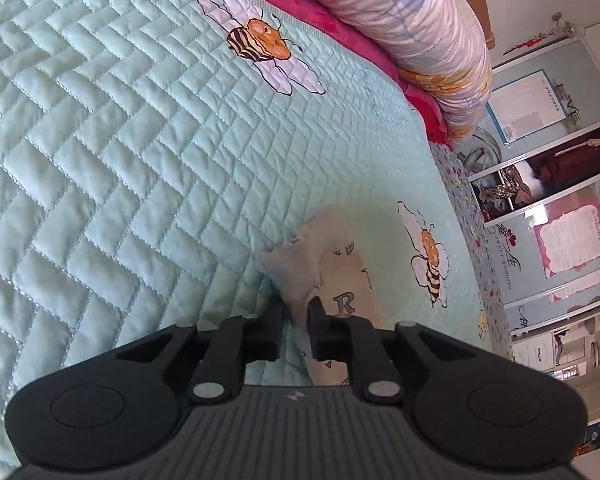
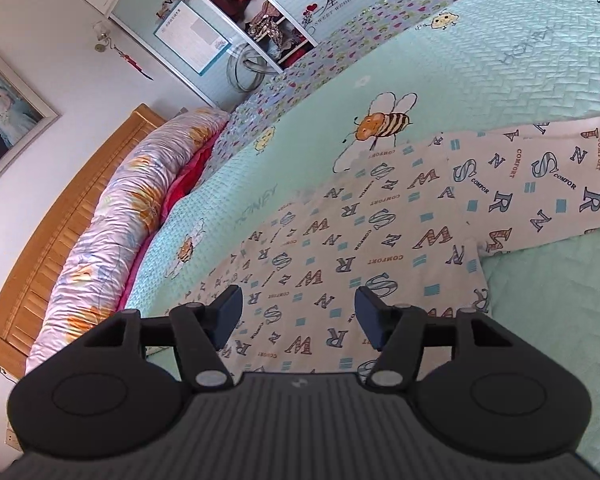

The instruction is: Fold clothes

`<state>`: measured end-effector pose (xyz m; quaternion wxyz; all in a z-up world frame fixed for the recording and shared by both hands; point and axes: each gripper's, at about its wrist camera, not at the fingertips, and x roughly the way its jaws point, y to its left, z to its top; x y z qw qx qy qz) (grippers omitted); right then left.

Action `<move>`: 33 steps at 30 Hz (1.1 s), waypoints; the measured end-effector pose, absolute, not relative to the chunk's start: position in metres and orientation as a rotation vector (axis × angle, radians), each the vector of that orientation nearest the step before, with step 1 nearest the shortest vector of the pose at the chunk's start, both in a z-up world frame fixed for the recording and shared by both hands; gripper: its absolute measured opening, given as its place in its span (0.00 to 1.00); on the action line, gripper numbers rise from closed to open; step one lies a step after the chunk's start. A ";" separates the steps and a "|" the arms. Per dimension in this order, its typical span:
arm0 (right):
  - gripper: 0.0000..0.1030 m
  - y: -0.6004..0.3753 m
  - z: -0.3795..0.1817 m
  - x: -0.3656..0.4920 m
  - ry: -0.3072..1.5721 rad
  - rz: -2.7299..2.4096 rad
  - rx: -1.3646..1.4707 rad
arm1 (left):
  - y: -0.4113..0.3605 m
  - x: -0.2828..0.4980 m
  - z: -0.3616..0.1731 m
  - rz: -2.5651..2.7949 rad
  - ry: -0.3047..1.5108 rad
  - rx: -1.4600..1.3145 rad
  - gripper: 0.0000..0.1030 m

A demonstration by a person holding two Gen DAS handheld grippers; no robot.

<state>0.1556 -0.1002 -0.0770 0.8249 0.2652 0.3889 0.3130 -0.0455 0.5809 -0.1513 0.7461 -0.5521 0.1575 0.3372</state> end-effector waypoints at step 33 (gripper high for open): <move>0.62 -0.181 -0.159 0.167 0.913 0.461 0.769 | 0.330 0.044 -0.147 0.081 0.819 -0.749 0.74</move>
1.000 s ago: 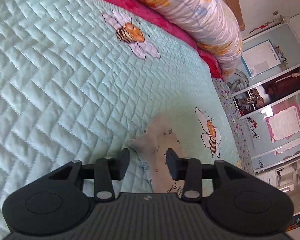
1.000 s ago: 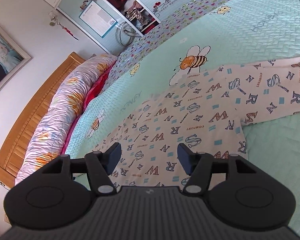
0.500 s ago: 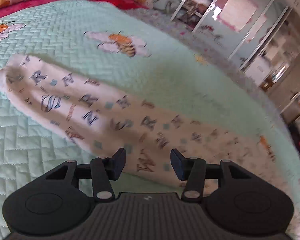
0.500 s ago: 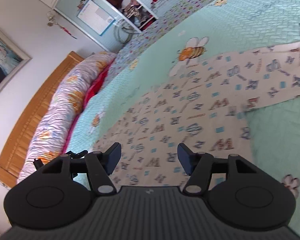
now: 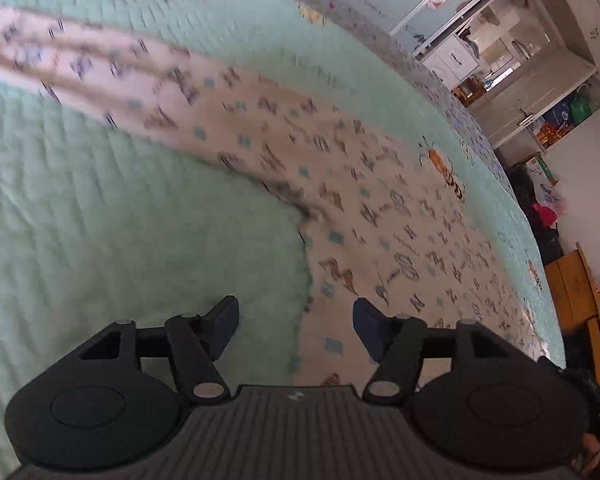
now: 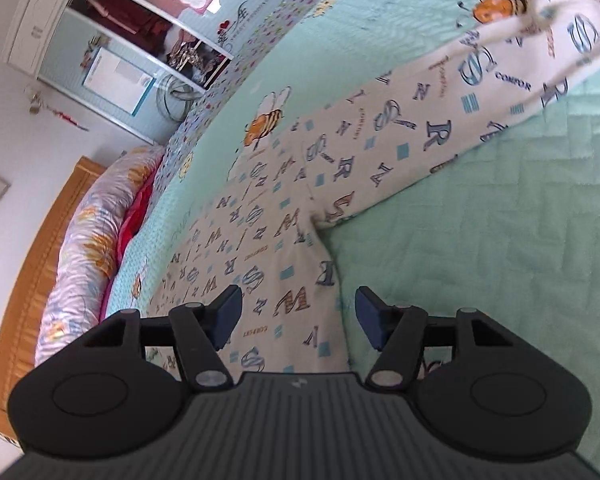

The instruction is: Fold clothes

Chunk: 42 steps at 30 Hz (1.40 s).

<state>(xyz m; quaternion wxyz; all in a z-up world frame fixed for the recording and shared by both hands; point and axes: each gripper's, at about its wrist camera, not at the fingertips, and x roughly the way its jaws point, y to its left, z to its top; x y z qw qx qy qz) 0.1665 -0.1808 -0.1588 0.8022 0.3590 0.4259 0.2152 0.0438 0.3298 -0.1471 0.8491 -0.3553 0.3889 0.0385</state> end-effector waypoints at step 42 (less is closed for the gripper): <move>0.00 -0.194 -0.159 0.029 1.108 0.511 0.618 | 0.267 -0.096 -0.141 0.027 0.951 -0.768 0.03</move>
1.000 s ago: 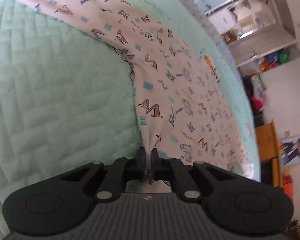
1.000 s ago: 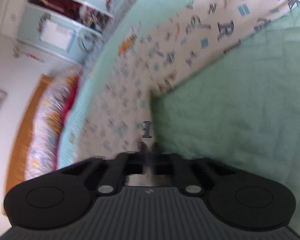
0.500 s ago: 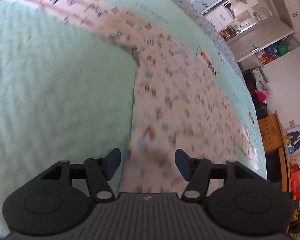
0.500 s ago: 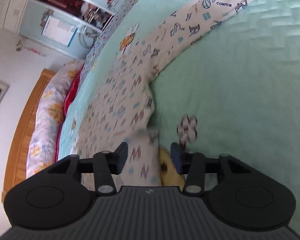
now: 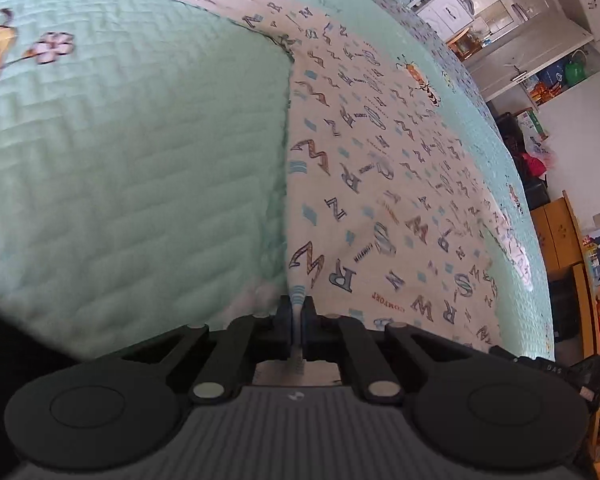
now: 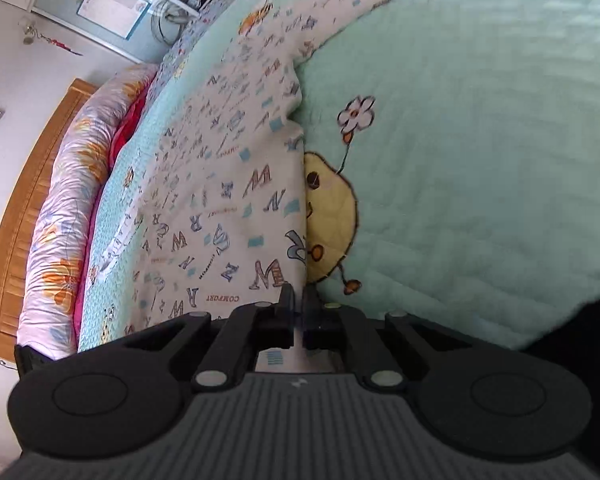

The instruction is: Fold clothes

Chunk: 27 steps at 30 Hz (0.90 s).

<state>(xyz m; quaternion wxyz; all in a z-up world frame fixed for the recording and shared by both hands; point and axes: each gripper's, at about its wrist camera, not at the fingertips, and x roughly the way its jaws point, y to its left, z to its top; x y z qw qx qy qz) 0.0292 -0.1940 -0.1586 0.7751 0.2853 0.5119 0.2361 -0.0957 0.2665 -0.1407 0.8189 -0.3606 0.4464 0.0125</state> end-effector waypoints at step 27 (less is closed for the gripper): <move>0.52 -0.158 -0.038 0.187 0.817 0.716 0.376 | 0.295 0.068 -0.017 -0.066 0.714 -0.368 0.46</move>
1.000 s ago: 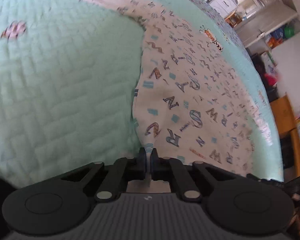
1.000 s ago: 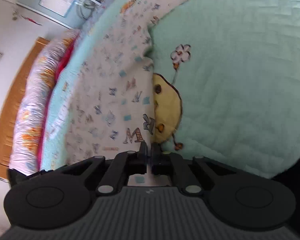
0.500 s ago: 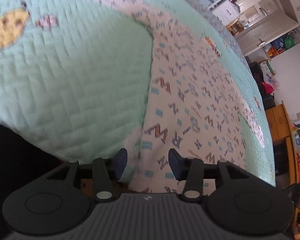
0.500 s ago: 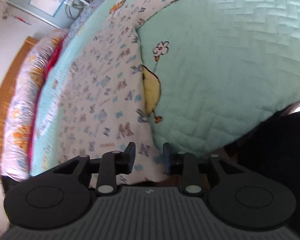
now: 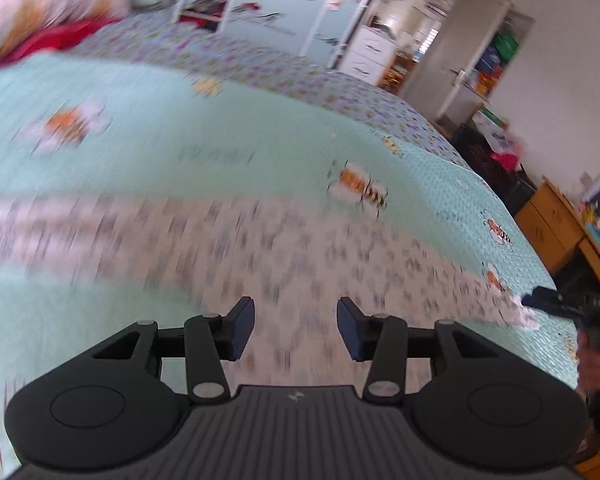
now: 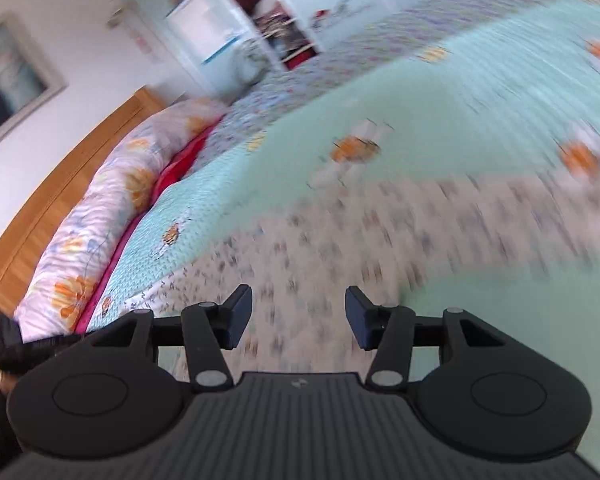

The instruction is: Fold clothes

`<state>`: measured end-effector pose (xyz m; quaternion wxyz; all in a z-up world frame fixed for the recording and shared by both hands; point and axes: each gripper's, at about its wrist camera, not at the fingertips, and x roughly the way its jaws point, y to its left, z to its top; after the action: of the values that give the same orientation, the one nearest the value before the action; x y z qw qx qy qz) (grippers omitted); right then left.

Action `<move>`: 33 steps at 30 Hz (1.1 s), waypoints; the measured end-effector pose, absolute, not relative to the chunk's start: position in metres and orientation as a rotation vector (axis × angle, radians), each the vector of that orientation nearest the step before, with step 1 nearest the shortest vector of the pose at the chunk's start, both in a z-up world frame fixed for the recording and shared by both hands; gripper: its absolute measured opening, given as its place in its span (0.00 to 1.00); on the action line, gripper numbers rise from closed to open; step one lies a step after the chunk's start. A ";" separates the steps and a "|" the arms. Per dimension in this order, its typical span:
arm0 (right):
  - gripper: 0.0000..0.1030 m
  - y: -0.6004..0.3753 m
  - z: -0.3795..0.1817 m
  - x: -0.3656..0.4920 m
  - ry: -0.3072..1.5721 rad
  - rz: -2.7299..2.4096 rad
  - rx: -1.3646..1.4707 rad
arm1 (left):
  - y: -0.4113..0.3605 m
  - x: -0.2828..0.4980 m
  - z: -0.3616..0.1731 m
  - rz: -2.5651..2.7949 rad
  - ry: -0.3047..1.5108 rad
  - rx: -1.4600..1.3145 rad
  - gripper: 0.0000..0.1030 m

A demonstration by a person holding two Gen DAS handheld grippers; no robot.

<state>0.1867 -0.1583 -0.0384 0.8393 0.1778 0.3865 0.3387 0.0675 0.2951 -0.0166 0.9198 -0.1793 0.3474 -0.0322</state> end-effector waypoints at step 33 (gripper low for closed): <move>0.04 -0.097 -0.147 0.405 0.962 0.984 -0.005 | 0.339 0.271 -0.139 -0.327 0.917 0.184 0.12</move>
<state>0.4047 -0.0973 -0.1468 0.7724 -0.0022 0.4438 0.4543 0.2706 0.3391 -0.1386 0.8798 0.0883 0.4400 -0.1571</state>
